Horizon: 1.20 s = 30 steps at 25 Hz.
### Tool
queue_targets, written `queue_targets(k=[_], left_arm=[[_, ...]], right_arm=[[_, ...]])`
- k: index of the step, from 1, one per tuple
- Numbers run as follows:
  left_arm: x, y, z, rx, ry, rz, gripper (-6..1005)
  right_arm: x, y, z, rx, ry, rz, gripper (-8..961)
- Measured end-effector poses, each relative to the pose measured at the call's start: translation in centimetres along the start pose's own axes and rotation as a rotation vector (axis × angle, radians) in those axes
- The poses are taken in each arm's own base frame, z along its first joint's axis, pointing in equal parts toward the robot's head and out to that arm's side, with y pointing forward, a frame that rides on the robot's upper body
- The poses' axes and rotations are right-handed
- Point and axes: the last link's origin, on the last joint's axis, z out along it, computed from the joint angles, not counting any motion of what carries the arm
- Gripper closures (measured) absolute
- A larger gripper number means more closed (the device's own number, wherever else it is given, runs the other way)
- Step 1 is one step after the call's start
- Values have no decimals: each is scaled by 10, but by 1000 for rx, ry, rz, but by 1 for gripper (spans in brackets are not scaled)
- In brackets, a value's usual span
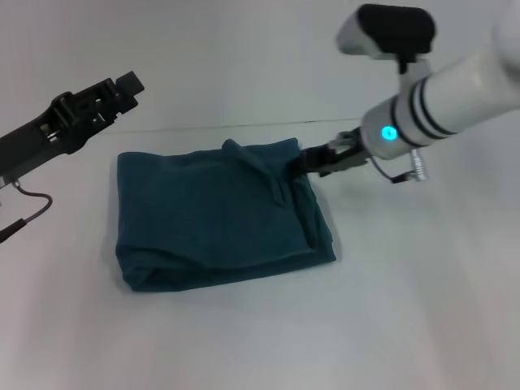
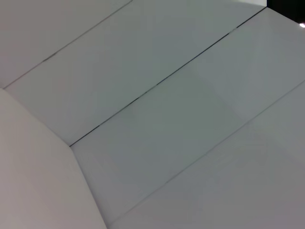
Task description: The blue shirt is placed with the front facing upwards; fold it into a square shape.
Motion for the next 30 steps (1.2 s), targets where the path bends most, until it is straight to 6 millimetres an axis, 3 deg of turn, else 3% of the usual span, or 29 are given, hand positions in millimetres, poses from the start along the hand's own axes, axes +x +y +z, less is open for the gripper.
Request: queue_targets(k=[7, 19, 30], left_arm=[[2, 1, 1, -3, 3, 1, 554], [1, 10, 23, -50, -21, 12, 553], [1, 9, 23, -42, -18, 13, 554]], right_arm=[[-8, 23, 12, 11, 7, -53, 196], [-7, 10, 17, 156, 17, -74, 196], [-9, 22, 19, 119, 6, -85, 197]])
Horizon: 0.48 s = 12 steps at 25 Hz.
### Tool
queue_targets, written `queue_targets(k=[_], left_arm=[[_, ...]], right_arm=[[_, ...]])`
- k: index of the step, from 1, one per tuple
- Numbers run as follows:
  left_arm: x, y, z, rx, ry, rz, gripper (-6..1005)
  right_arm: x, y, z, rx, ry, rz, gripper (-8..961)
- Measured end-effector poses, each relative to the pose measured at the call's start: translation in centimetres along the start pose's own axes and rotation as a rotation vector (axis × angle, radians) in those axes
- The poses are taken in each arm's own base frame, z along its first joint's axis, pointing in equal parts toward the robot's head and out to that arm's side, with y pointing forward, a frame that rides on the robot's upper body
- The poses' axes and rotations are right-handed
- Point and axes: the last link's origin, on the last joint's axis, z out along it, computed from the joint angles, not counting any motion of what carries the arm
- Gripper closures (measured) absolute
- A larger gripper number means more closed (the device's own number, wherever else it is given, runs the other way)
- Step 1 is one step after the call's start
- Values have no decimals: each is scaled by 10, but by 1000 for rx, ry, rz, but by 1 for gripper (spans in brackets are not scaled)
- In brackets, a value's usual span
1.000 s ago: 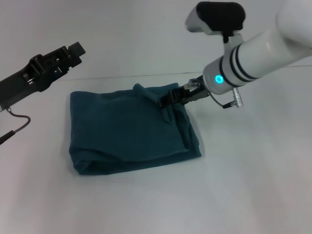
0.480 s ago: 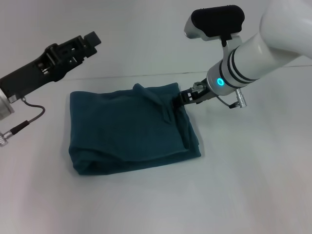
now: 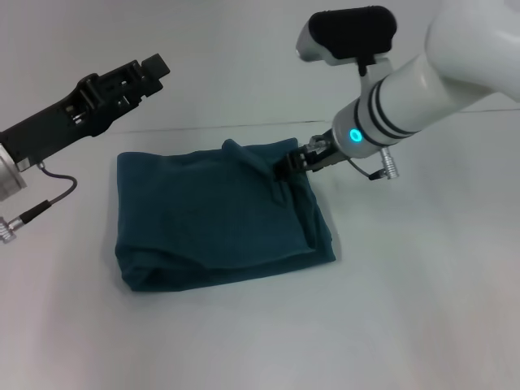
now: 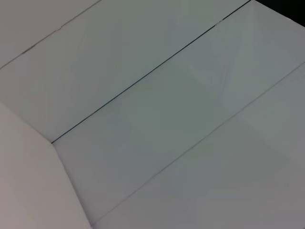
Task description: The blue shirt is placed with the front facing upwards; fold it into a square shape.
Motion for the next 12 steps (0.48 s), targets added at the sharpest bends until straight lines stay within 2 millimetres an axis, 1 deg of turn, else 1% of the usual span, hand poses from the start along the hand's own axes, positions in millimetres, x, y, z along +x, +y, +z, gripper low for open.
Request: queue_targets(k=[5, 12], left_arm=[[-1, 1, 9, 1, -4, 9, 554], [-4, 7, 28, -19, -33, 18, 553]], right_arm=[[3, 5, 3, -19, 1, -13, 197], [15, -4, 7, 20, 53, -32, 197]])
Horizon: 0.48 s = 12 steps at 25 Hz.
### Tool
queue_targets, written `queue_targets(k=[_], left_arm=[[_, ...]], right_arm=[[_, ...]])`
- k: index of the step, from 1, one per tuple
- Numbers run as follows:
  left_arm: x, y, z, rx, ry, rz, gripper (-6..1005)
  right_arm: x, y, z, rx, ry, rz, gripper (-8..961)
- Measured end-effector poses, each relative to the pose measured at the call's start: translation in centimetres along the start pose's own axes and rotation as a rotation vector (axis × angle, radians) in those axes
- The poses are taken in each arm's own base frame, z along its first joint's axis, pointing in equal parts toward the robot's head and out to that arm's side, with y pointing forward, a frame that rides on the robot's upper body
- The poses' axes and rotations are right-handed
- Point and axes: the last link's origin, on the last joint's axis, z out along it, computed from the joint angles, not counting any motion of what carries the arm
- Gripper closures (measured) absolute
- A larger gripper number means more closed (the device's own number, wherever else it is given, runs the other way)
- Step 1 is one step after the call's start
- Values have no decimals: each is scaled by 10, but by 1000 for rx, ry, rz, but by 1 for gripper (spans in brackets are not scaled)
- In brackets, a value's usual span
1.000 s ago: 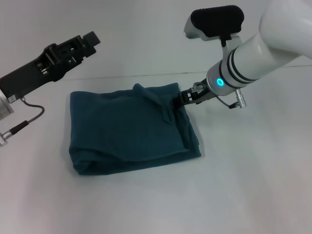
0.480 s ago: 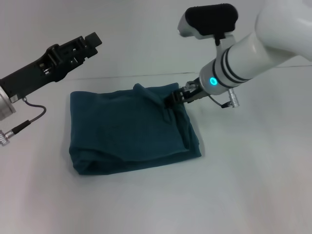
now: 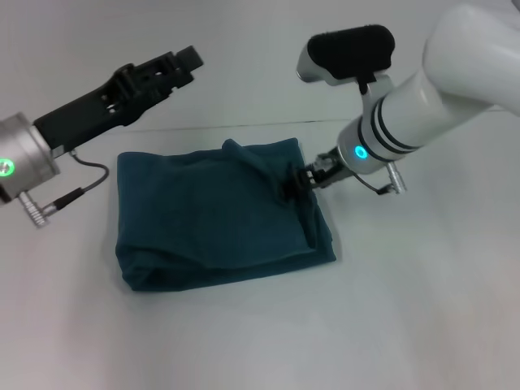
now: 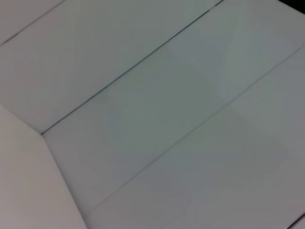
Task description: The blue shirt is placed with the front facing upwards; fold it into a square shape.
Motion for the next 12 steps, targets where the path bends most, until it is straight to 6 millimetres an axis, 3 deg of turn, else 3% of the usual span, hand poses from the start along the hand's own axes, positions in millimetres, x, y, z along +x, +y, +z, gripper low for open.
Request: queue_targets(k=[5, 12], left_arm=[[-4, -1, 10, -2, -10, -8, 554], [-6, -2, 12, 6, -12, -9, 556]], right_arm=[[7, -10, 1, 18, 20, 10, 197], [5, -5, -7, -55, 4, 38, 197]])
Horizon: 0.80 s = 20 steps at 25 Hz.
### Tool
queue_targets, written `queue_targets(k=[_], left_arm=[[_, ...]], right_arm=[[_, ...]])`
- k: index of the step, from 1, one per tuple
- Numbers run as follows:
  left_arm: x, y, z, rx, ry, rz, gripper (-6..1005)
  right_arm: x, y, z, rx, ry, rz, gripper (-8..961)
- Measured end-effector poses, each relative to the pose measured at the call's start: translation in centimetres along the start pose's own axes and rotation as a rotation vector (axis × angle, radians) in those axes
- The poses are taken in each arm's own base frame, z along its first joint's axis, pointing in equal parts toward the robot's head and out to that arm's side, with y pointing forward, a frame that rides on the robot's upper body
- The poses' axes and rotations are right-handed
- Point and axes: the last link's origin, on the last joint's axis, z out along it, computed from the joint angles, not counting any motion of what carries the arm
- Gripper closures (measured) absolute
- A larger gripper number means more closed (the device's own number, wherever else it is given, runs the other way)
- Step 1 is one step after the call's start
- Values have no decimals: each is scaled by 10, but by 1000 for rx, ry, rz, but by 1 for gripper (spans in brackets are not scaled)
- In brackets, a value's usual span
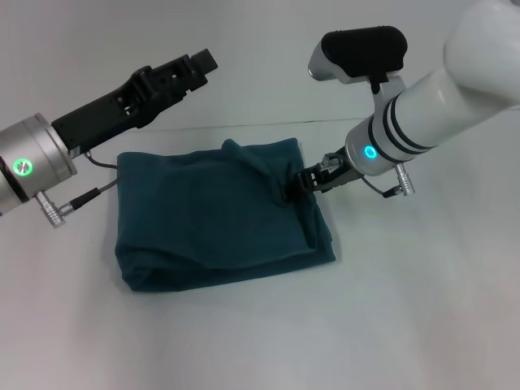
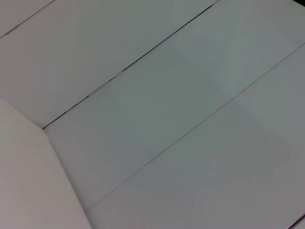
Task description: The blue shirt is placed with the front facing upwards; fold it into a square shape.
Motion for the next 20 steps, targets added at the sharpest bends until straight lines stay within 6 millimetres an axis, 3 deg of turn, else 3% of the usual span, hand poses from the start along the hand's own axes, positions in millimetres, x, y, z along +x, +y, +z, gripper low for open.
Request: queue_targets(k=[5, 7, 10, 13, 16, 18, 20], left_arm=[[0, -2, 3, 20, -7, 2, 559], [-2, -6, 7, 52, -19, 1, 561], [-3, -7, 10, 71, -42, 1, 561], [-7, -5, 26, 108, -133, 27, 561], [-10, 4, 45, 101, -214, 53, 560], [-13, 9, 63, 135, -294, 63, 560], [-16, 7, 77, 202, -342, 67, 560]], right_arm=[[7, -15, -14, -31, -17, 59, 197], [19, -37, -28, -82, -67, 160, 197], [54, -90, -66, -206, -210, 370, 197], [114, -166, -125, -305, -414, 597, 197], [199, -236, -181, -274, -571, 775, 198], [235, -252, -197, -249, -583, 810, 198], [248, -253, -202, -254, -561, 777, 198]])
